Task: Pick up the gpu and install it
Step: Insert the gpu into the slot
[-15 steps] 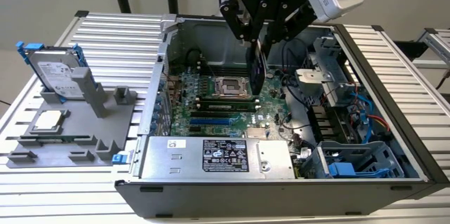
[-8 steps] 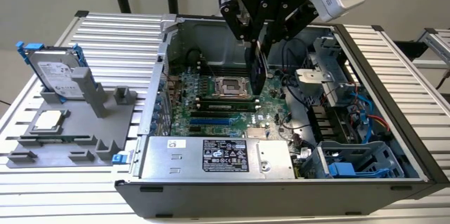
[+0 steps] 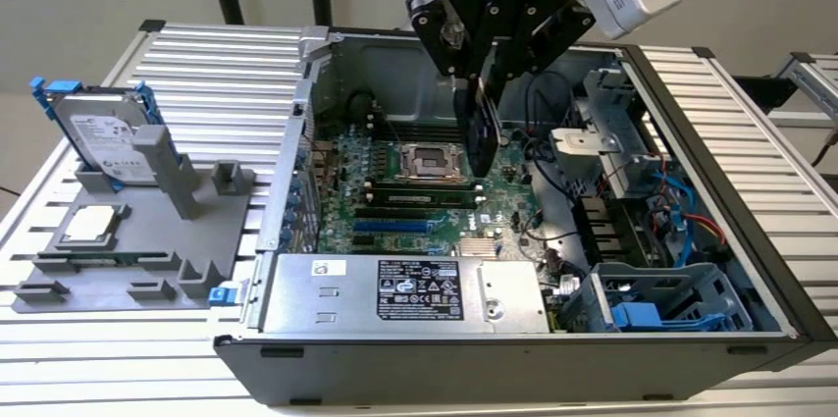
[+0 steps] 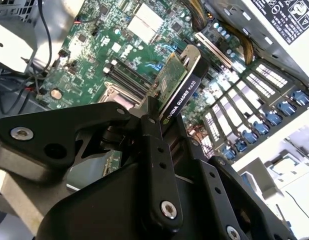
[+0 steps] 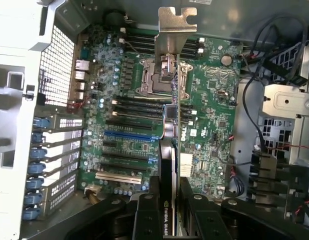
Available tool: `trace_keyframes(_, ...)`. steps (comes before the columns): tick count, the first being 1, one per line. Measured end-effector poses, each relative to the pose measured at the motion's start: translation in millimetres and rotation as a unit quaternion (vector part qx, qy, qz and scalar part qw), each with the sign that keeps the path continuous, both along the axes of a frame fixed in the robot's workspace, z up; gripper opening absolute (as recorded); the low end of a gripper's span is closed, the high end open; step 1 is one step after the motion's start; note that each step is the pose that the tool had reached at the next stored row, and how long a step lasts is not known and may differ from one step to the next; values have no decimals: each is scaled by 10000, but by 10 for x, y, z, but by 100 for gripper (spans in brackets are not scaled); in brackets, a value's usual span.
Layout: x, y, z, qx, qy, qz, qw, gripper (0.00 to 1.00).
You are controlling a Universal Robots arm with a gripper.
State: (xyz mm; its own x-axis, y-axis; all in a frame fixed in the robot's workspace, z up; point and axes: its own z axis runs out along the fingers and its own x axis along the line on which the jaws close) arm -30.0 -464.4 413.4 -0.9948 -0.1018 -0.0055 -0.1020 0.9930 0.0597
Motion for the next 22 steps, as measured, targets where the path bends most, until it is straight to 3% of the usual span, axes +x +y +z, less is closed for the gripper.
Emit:
trace_keyframes(13, 0, 0, 0, 1, 0, 399, 9992, 0)
trace_keyframes(22, -2, 0, 0, 0, 0, 745, 9972, 0)
